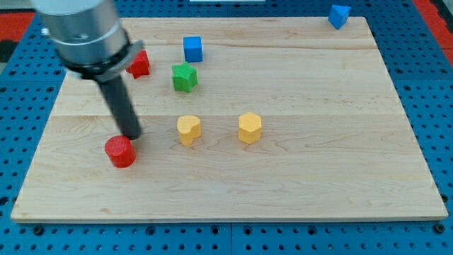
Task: Move the red circle towards bottom left
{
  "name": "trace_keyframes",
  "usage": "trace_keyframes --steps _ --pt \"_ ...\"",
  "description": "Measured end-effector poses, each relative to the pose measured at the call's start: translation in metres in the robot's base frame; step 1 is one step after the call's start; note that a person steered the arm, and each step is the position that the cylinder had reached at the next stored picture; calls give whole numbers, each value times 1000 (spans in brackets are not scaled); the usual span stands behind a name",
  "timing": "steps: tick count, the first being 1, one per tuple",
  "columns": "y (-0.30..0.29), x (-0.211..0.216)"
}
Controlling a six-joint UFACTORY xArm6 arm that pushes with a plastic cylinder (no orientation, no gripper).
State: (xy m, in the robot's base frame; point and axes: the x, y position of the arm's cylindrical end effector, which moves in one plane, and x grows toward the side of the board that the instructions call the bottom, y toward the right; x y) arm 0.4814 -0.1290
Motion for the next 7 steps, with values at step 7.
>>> trace_keyframes --steps 7 --pt "-42 19"
